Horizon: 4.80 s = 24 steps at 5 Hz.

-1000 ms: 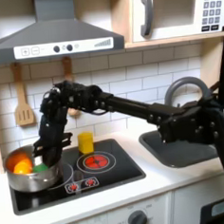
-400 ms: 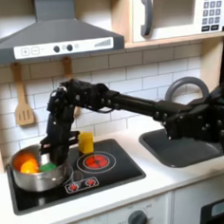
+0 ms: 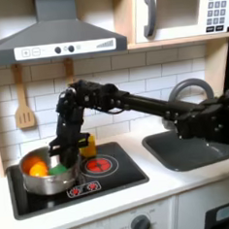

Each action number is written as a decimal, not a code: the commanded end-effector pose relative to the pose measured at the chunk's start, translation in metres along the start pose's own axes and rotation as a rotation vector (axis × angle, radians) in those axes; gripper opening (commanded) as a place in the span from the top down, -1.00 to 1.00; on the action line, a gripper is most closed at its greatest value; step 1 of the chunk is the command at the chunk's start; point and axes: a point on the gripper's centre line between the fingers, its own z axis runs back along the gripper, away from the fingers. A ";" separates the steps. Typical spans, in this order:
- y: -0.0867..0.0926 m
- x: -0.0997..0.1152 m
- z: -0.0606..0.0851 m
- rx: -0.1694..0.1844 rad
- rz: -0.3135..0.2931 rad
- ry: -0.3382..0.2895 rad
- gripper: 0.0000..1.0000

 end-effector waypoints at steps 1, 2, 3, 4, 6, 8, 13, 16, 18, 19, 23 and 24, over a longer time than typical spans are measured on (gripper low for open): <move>-0.012 -0.006 0.002 -0.019 -0.042 0.004 1.00; -0.011 -0.009 0.004 -0.026 -0.046 0.005 1.00; -0.018 -0.011 0.004 -0.034 -0.065 0.008 1.00; -0.016 -0.011 0.009 -0.024 -0.059 -0.010 1.00; -0.013 -0.008 0.020 -0.021 -0.004 -0.037 -1.00; -0.022 -0.002 0.040 -0.019 -0.011 -0.091 -1.00; -0.059 0.008 0.052 -0.074 -0.056 -0.155 -1.00; -0.066 0.024 0.044 -0.090 -0.071 -0.193 -1.00; -0.072 0.035 0.032 -0.097 -0.082 -0.189 -1.00; -0.083 0.041 0.029 -0.107 -0.104 -0.191 -1.00; -0.089 0.048 0.021 -0.107 -0.107 -0.173 -1.00; -0.087 0.048 0.018 -0.105 -0.105 -0.169 -1.00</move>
